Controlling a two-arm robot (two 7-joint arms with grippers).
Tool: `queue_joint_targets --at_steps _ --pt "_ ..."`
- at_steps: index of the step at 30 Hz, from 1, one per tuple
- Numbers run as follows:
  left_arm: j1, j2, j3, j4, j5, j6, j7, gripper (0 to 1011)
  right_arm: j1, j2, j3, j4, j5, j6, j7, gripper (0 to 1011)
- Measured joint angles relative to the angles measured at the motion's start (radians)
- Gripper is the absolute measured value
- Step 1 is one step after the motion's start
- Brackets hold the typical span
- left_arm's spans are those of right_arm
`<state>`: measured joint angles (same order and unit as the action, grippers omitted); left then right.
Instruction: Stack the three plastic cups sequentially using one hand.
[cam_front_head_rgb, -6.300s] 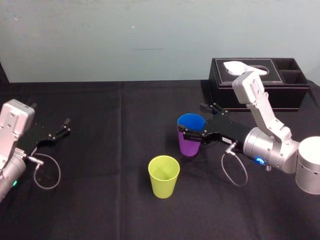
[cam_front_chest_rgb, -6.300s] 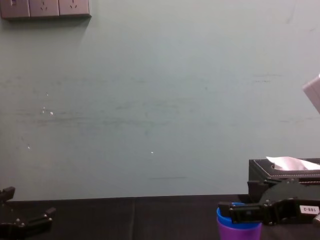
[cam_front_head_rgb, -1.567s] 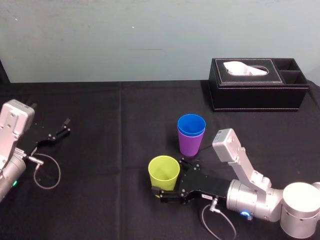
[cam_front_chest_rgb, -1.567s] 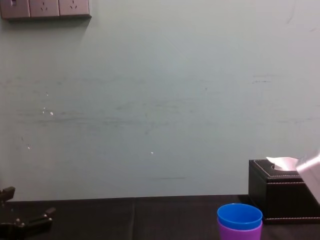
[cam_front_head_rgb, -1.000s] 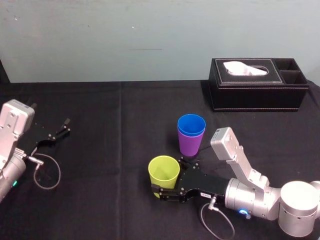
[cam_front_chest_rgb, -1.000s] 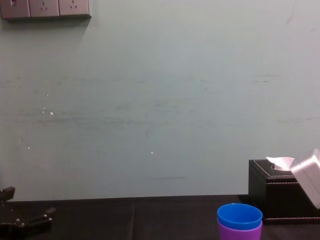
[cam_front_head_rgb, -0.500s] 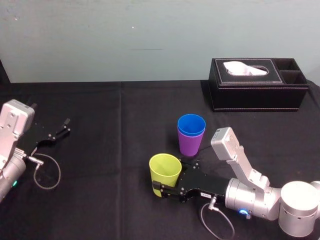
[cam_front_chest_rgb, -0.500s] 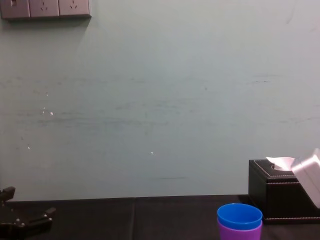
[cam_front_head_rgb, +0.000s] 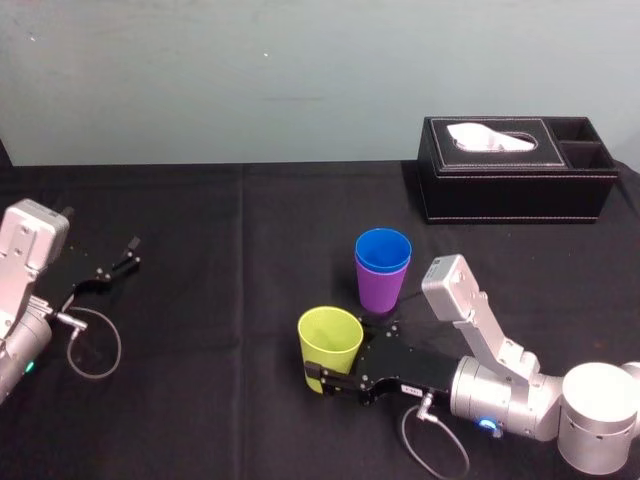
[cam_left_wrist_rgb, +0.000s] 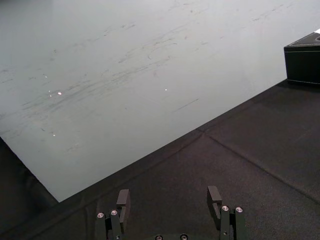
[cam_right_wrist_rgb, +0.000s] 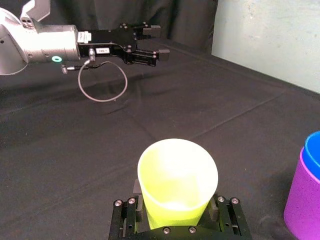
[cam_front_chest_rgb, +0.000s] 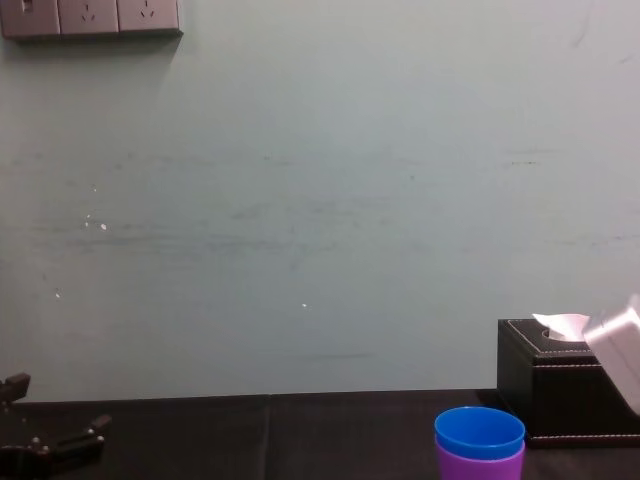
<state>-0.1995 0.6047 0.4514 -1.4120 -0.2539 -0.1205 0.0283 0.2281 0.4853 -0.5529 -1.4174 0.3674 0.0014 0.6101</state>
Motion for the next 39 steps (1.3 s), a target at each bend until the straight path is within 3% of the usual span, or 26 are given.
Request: queue_joint_targets --at_steps 9,16,21,30,39 --pt "0.000 0.000 0.000 0.000 0.000 0.000 0.000 1010 -0.037 0.034 0.026 -0.124 -0.015 0.083 -0.066 723" --pt "0.000 0.000 0.000 0.000 0.000 0.000 0.000 1010 -0.074 0.072 0.080 -0.238 0.005 0.149 -0.117 724" --pt "0.000 0.000 0.000 0.000 0.000 0.000 0.000 1010 -0.087 0.089 0.120 -0.284 0.021 0.177 -0.144 723" --pt "0.000 0.000 0.000 0.000 0.000 0.000 0.000 1010 -0.079 0.101 0.169 -0.300 0.059 0.188 -0.153 724" --pt "0.000 0.000 0.000 0.000 0.000 0.000 0.000 1010 -0.057 0.098 0.189 -0.297 0.068 0.189 -0.172 723"
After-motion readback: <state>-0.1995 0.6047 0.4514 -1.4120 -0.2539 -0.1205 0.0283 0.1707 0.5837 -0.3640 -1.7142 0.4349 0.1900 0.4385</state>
